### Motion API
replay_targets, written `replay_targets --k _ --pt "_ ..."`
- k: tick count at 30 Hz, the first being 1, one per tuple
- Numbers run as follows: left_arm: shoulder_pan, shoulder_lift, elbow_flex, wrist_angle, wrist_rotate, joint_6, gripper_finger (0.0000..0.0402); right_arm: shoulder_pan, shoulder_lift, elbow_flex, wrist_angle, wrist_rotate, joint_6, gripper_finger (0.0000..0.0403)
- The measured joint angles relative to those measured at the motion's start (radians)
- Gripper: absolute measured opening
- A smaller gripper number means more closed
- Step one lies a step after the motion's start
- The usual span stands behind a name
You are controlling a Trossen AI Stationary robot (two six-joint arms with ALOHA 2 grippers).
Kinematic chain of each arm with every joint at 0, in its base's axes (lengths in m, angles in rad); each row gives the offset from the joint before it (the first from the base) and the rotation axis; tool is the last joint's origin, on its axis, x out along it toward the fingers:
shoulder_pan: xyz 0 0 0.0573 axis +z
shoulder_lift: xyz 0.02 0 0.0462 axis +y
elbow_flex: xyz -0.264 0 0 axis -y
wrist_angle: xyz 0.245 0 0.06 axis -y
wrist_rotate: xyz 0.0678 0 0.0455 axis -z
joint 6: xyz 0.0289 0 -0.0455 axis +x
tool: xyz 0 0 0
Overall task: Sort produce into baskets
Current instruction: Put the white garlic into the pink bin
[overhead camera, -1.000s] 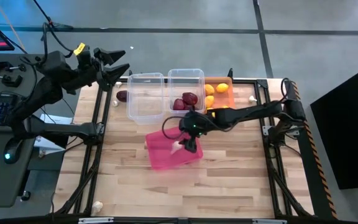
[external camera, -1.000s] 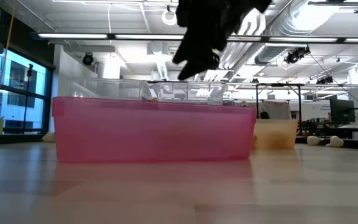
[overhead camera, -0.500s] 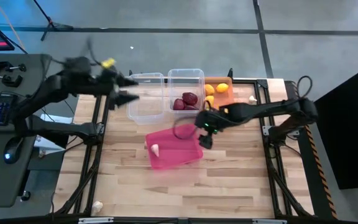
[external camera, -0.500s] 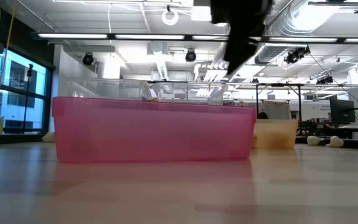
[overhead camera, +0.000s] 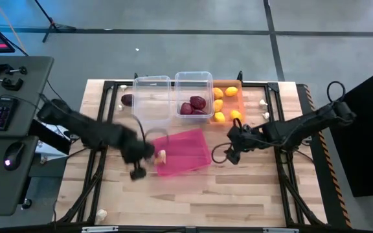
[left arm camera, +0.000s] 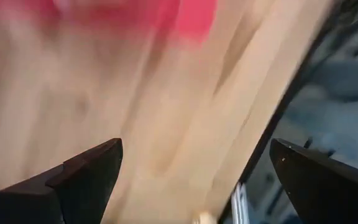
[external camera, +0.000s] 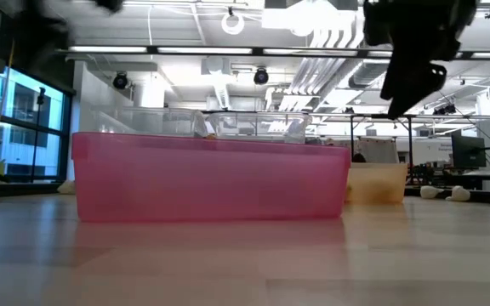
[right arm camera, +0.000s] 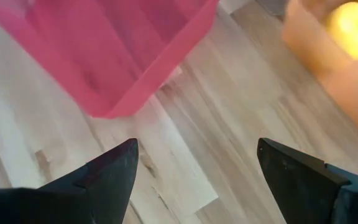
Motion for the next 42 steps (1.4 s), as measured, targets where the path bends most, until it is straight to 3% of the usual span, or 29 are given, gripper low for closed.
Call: replay_targets --k 3,6,11,17,24,42 --pt "-0.139 0.069 -0.061 0.0 0.037 -0.25 0.0392 0.036 -0.01 -0.053 0.077 0.0 -0.018 0.0319" --pt "-0.25 0.131 -0.096 0.019 0.145 -0.485 0.0392 0.065 -0.007 -0.103 0.176 0.0 -0.06 0.0319" --pt "-0.393 0.228 -0.097 0.081 0.278 -0.675 0.0392 0.09 -0.006 -0.173 0.345 -0.021 -0.078 0.0319" --pt "-0.496 0.348 -0.097 0.148 0.408 -0.712 0.0392 0.104 -0.006 -0.18 0.356 -0.022 -0.078 0.0319" --pt "-0.553 0.462 -0.097 0.226 0.471 -0.76 0.0392 0.104 -0.006 -0.18 0.373 -0.007 -0.058 0.0319" --pt "-0.669 0.501 -0.133 0.372 0.469 -0.823 0.0379 0.104 -0.005 -0.18 0.407 0.039 -0.041 0.0319"
